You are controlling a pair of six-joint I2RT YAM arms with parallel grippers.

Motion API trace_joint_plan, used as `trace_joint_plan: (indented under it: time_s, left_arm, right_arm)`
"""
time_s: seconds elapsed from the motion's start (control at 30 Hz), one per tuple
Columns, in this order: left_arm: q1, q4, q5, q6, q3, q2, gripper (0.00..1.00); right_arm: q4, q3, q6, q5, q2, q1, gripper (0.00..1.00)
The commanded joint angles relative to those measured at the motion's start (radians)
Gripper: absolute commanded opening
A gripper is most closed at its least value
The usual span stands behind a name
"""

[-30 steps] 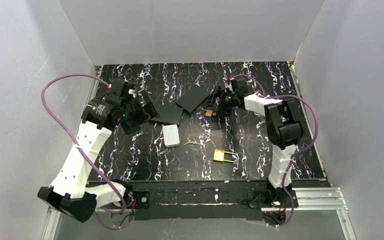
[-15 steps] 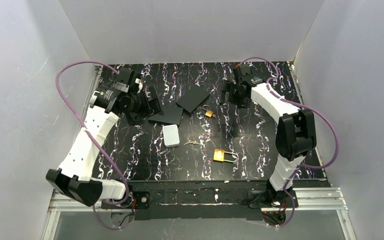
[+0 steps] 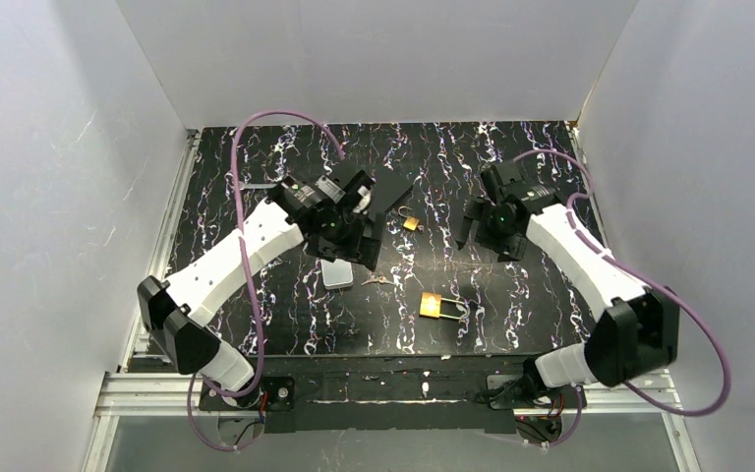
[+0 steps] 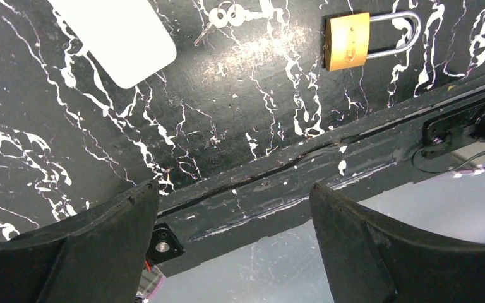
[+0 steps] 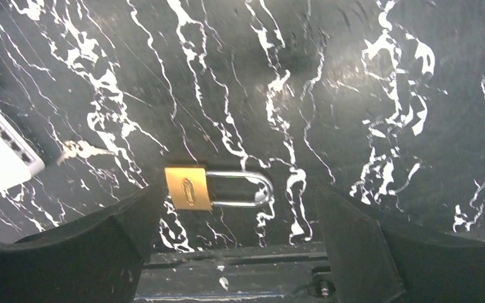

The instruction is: Unlock with the key

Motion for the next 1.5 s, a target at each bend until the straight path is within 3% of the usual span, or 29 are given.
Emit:
trace_joint_plan:
  time_s: [0.0, 0.13, 0.27, 0.37, 0.57, 0.73, 0.87, 1.03, 1.47]
  left_arm:
    - [-0.051, 0.025, -0.083, 0.05, -0.016, 0.023, 0.86]
    - [-0.059, 0.033, -0.067, 0.001, -0.043, 0.063, 0.81]
    - [-0.059, 0.027, -0.109, -0.077, -0.08, 0.035, 0.77]
    - [-0.047, -0.023, -0.163, -0.184, -0.132, -0.037, 0.75]
    - [-0.011, -0.029, -0.166, -0.285, -0.346, -0.263, 0.76]
    - [0.042, -0.085, -0.203, -0.366, -0.408, -0.436, 0.76]
    - [0.079, -0.112, -0.203, -0.385, -0.435, -0.559, 0.76]
    - [0.089, -0.189, -0.238, -0.379, -0.422, -0.633, 0.76]
    - [0.088, -0.217, -0.229, -0.421, -0.439, -0.708, 0.76]
  right_arm:
    - [-0.054, -0.061, 0.013, 0.041, -0.124, -0.003, 0.98]
    - [-0.047, -0.091, -0.075, -0.014, -0.214, -0.002, 0.98]
    - [0.152, -0.165, -0.235, -0.294, -0.321, 0.0, 0.94]
    - [0.228, -0.154, -0.357, -0.367, -0.306, 0.025, 0.93]
    - [0.372, -0.104, -0.603, -0.26, -0.147, 0.287, 0.92]
    - [0.605, -0.136, -0.802, -0.197, -0.025, 0.466, 0.94]
    - [0.674, -0.112, -0.894, -0.251, 0.098, 0.487, 0.9]
    - [0.585, -0.026, -1.009, -0.172, 0.258, 0.521, 0.79]
    - [0.654, 0.006, -1.05, -0.141, 0.398, 0.547, 0.74]
